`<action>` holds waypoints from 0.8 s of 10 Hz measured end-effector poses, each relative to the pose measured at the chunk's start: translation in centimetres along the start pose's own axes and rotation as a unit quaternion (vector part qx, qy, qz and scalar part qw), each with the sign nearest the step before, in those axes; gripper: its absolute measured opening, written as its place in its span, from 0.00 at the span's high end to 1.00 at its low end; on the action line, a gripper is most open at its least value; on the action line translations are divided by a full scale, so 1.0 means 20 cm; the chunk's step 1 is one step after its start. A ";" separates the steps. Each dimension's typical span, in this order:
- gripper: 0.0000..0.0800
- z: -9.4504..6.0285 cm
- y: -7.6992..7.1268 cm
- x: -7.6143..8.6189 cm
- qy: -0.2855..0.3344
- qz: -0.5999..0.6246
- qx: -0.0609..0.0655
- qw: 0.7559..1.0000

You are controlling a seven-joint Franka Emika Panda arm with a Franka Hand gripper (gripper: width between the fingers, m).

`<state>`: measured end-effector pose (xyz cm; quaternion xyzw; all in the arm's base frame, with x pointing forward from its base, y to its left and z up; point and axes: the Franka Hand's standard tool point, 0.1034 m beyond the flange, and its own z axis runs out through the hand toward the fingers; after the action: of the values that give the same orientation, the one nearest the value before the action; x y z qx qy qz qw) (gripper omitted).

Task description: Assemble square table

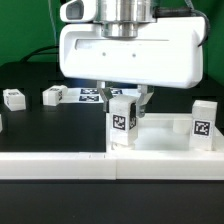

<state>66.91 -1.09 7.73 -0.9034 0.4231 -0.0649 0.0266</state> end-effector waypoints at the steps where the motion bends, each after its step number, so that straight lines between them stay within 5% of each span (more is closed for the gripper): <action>1: 0.64 0.00 0.00 -0.01 -0.012 0.094 0.000 0.996; 5: 0.64 0.00 -0.02 -0.02 -0.037 0.334 -0.006 0.942; 7: 0.38 0.00 -0.02 -0.03 -0.038 0.361 -0.007 0.932; 8: 0.38 0.00 -0.02 -0.03 -0.037 0.325 -0.008 0.945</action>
Offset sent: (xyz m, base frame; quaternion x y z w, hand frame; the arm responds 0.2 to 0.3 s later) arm 0.0440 0.0266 0.0215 0.1476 -0.0102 0.4363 0.8875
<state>66.82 -0.43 7.75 -0.7188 0.6929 -0.0156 0.0549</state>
